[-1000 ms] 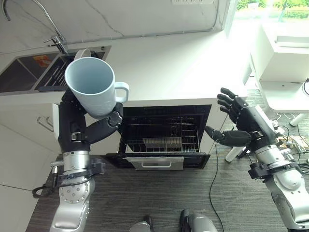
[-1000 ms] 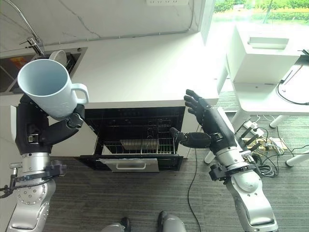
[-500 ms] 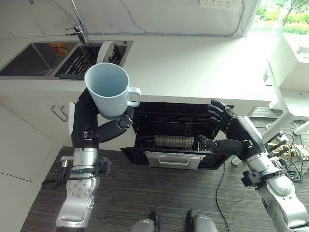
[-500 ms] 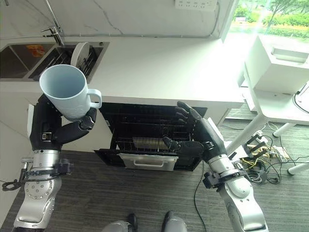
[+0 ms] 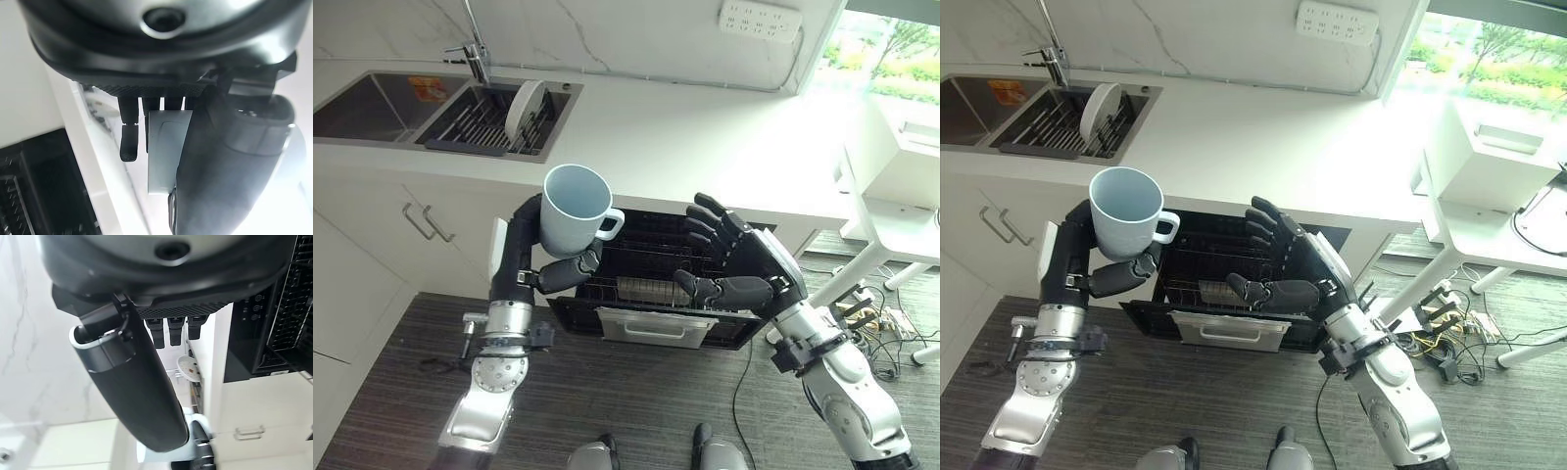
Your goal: Place the dishes in the dishwasher.
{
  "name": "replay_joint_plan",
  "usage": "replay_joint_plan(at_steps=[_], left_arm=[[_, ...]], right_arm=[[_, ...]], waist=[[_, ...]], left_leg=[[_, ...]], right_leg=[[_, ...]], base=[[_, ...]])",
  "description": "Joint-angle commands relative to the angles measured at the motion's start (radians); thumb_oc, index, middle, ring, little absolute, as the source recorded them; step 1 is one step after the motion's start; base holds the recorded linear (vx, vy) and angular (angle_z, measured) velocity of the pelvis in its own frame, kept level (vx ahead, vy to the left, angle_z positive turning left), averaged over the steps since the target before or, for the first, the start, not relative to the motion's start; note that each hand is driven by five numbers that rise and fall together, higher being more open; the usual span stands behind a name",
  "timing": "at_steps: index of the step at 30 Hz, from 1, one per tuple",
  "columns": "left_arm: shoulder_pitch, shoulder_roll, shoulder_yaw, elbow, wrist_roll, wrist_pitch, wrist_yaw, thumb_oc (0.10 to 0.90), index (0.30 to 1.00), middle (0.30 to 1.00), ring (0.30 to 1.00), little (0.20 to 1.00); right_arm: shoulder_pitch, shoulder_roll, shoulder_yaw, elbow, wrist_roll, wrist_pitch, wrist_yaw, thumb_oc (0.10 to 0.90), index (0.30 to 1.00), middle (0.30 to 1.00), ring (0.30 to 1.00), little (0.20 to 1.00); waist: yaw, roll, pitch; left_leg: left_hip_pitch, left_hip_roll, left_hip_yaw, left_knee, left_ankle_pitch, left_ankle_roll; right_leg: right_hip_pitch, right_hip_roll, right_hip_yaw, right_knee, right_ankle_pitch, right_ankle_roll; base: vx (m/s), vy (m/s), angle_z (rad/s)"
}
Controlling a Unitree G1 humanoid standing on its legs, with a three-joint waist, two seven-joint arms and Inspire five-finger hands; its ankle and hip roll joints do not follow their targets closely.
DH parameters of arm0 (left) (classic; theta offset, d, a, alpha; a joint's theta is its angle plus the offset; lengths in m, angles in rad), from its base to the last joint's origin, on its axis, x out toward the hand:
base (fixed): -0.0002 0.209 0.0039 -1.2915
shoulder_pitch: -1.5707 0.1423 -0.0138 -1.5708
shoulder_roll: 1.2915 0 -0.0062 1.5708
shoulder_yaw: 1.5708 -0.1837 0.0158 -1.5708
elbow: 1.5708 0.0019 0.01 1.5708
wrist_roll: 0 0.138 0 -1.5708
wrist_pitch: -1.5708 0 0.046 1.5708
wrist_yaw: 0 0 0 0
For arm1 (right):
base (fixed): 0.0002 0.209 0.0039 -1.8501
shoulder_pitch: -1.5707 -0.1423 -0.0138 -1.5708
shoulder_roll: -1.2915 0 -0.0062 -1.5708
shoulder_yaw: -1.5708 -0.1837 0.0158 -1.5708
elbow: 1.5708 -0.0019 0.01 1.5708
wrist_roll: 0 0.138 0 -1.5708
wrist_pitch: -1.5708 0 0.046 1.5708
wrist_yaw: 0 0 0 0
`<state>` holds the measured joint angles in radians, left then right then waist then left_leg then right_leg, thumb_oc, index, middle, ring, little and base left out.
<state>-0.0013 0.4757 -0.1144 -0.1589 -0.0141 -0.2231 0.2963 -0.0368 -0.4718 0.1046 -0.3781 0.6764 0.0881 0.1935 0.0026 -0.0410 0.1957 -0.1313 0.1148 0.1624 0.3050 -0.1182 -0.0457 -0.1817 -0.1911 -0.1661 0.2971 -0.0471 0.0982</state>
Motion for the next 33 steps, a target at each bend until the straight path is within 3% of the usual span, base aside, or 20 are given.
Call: replay_joint_plan(at_steps=[1,7,14,33], left_arm=[[-0.147,0.022,0.009,-0.078,0.066,-0.082,0.06,0.4,0.3,0.3,0.3,0.3],[-0.194,0.002,-0.05,-0.017,0.157,-0.17,0.192,0.4,0.3,0.3,0.3,0.3],[-0.241,-0.03,-0.118,0.047,0.225,-0.197,0.268,0.4,0.3,0.3,0.3,0.3],[-0.302,-0.057,-0.226,0.095,0.258,-0.221,0.265,0.4,0.3,0.3,0.3,0.3]], right_arm=[[-0.111,-0.014,-0.028,-0.075,0.13,-0.082,0.073,0.8,0.9,0.9,0.9,0.9],[-0.163,0.002,0.014,-0.048,0.2,-0.065,0.077,0.8,0.9,0.9,0.9,0.9],[-0.201,0.047,0.055,-0.022,0.149,-0.093,0.052,0.8,0.9,0.9,0.9,0.9],[-0.295,0.09,0.106,0.025,0.083,-0.144,-0.016,0.8,0.9,0.9,0.9,0.9]], waist=[[-0.005,-0.001,-0.092],[-0.008,0.006,-0.111],[-0.013,0.01,-0.12],[-0.002,0.0,-0.126]], left_leg=[[0.046,0.004,-0.001,-0.005,-0.125,0.003],[0.058,0.02,-0.007,-0.005,-0.125,-0.013],[0.065,0.02,-0.023,-0.005,-0.127,-0.019],[0.083,0.008,-0.036,-0.005,-0.144,-0.01]], right_leg=[[0.075,0.013,-0.02,0.003,-0.115,0.042],[0.091,0.026,-0.025,0.003,-0.132,0.028],[0.103,0.03,-0.021,0.003,-0.136,0.022],[0.121,0.03,-0.016,0.003,-0.139,0.025]], base=[[0.09,-0.183,-0.08],[0.04,-0.118,0.04],[0.03,-0.055,0.02],[0.01,-0.001,0.02]])
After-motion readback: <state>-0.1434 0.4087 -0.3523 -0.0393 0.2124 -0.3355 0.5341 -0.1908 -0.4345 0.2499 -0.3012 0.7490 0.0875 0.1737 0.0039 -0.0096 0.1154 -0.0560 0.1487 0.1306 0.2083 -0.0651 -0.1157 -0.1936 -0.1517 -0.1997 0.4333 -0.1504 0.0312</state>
